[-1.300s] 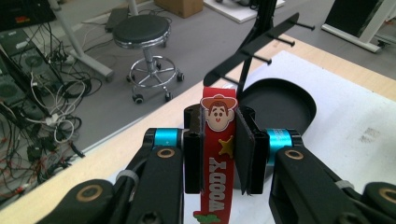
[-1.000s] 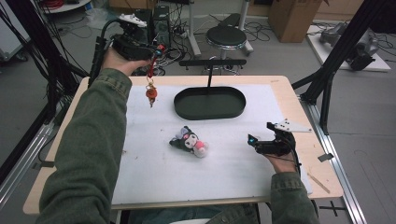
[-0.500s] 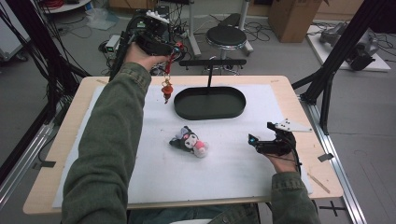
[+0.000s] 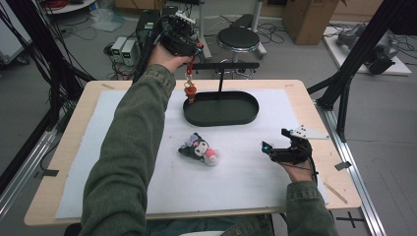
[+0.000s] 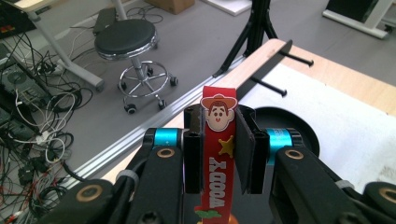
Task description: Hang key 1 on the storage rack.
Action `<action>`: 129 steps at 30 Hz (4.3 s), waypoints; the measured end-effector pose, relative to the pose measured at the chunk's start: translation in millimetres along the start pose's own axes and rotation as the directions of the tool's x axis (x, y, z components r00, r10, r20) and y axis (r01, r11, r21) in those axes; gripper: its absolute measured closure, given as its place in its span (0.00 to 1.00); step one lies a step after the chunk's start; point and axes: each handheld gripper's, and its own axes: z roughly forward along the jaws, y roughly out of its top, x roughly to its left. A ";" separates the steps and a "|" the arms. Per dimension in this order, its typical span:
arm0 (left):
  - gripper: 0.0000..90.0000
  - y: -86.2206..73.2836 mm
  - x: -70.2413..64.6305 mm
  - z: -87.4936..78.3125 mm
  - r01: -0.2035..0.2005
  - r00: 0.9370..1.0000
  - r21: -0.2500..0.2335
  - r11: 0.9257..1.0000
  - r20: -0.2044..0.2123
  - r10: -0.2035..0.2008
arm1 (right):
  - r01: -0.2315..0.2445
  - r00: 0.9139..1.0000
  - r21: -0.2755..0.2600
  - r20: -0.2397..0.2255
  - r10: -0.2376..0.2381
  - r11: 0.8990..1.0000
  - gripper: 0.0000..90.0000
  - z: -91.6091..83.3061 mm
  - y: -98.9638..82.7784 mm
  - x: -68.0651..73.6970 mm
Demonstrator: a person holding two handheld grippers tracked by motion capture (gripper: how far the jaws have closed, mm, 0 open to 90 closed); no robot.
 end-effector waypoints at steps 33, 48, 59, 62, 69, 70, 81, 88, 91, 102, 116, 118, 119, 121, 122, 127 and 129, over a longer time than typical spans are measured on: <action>0.83 -0.7 21.2 43.4 0.132 0.991 -0.095 0.987 0.020 -0.131 | -0.004 1.000 0.008 0.001 0.004 1.000 0.01 -0.7 -1.8 -1.6; 0.03 -8.3 35.0 47.1 0.143 0.987 -0.065 0.988 -0.062 -0.147 | -0.006 1.000 0.014 0.003 0.006 1.000 0.01 -2.0 -2.8 -2.3; 0.02 -7.5 24.9 15.9 0.079 0.995 -0.085 0.993 0.071 -0.073 | -0.004 1.000 0.009 0.011 0.004 1.000 0.01 -3.9 -3.7 -4.5; 0.02 -11.9 19.0 3.6 0.090 0.992 -0.128 0.988 0.098 -0.078 | -0.009 1.000 0.008 0.009 0.009 1.000 0.01 -4.6 -3.5 -4.5; 0.02 -28.2 16.7 -15.0 0.079 0.994 -0.138 0.987 0.089 -0.067 | -0.003 1.000 0.009 0.013 0.003 1.000 0.01 -4.6 -3.2 -4.6; 0.02 -30.9 17.8 -16.8 0.081 0.994 -0.138 0.987 0.088 -0.069 | -0.002 1.000 0.007 0.013 0.002 1.000 0.01 -4.3 -3.0 -4.5; 0.02 -61.7 24.0 -36.1 0.081 0.994 -0.118 0.990 0.082 -0.072 | -0.001 1.000 0.013 0.014 0.001 1.000 0.01 -3.5 -3.2 -4.7; 0.02 -81.1 25.8 -51.8 0.079 0.996 -0.119 0.990 0.049 -0.074 | -0.007 1.000 0.016 0.014 0.007 1.000 0.01 -4.5 -3.3 -4.0; 0.02 -84.9 23.4 -60.8 0.081 0.996 -0.133 0.988 0.051 -0.075 | 0.003 1.000 0.013 0.015 -0.004 1.000 0.01 -3.9 -3.3 -4.5; 0.03 -120.6 28.8 -84.1 0.100 0.994 -0.104 0.990 0.045 -0.096 | -0.001 1.000 0.019 0.018 0.001 1.000 0.01 -4.6 -3.5 -2.7; 0.03 -182.9 45.1 -123.8 0.171 0.985 -0.135 0.976 -0.012 -0.174 | 0.003 1.000 0.029 0.022 -0.004 1.000 0.01 -3.4 -3.9 -2.1; 0.03 -189.9 44.0 -128.9 0.179 0.983 -0.151 0.972 -0.010 -0.182 | 0.004 1.000 0.031 0.026 -0.005 1.000 0.01 -3.0 -4.1 -1.9; 0.03 -193.3 43.3 -130.9 0.174 0.984 -0.150 0.973 -0.015 -0.179 | 0.004 1.000 0.030 0.025 -0.005 1.000 0.01 -2.9 -4.0 -1.5; 0.03 -200.4 41.6 -134.1 0.172 0.984 -0.147 0.974 -0.025 -0.178 | 0.004 1.000 0.034 0.022 -0.005 0.999 0.01 -2.7 -4.0 -0.9; 0.03 -203.9 41.3 -135.9 0.168 0.985 -0.145 0.975 -0.025 -0.173 | 0.005 1.000 0.035 0.023 -0.006 0.999 0.01 -2.6 -4.0 -0.9; 0.03 -223.8 40.9 -141.9 0.191 0.979 -0.148 0.970 -0.037 -0.198 | 0.006 1.000 0.035 0.018 -0.006 0.999 0.01 -2.6 -4.0 -0.8; 0.03 -232.4 41.4 -142.9 0.199 0.977 -0.141 0.970 -0.045 -0.207 | 0.006 1.000 0.035 0.018 -0.006 0.999 0.01 -2.5 -4.0 -0.9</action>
